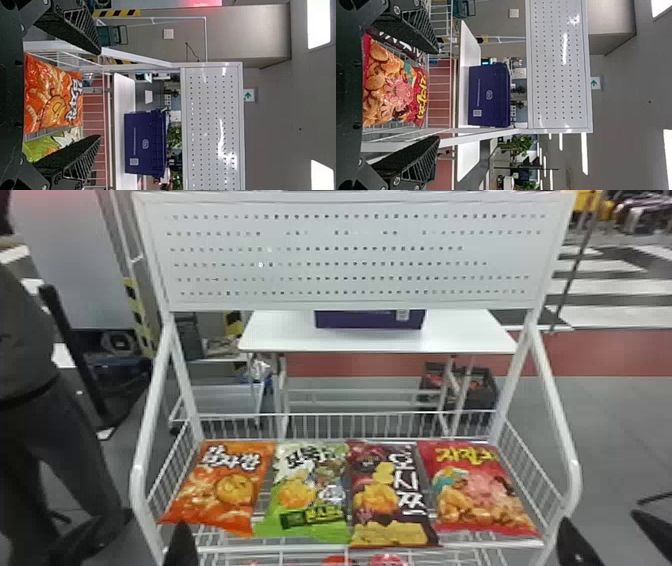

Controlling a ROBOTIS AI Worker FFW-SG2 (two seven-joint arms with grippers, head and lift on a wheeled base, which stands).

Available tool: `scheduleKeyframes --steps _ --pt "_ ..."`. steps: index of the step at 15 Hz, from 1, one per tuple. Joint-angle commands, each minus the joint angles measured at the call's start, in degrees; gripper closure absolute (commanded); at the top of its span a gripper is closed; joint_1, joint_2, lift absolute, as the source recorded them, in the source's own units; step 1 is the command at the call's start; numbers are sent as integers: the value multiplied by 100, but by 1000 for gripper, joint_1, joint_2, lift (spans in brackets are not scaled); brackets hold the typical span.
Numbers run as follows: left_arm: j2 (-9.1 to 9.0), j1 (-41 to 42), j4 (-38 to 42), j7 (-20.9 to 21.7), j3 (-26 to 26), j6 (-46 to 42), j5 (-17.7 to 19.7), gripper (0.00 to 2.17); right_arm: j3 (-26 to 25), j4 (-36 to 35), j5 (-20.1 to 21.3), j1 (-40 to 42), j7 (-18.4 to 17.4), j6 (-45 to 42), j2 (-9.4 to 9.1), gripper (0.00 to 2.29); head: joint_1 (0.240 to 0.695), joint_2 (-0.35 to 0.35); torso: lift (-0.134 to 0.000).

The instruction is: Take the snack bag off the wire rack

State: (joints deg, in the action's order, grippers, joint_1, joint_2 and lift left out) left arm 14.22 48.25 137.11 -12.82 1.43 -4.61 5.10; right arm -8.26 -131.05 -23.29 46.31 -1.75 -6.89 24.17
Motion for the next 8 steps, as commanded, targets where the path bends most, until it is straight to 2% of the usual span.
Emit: scheduleKeyframes --steps 1,8 --pt "-7 -9 -9 7 -3 0 -9 144 0 -8 0 -8 0 0 0 134 499 0 0" --pt "-16 -18 -26 7 6 0 0 144 18 0 0 -17 0 0 -18 181 499 0 0"
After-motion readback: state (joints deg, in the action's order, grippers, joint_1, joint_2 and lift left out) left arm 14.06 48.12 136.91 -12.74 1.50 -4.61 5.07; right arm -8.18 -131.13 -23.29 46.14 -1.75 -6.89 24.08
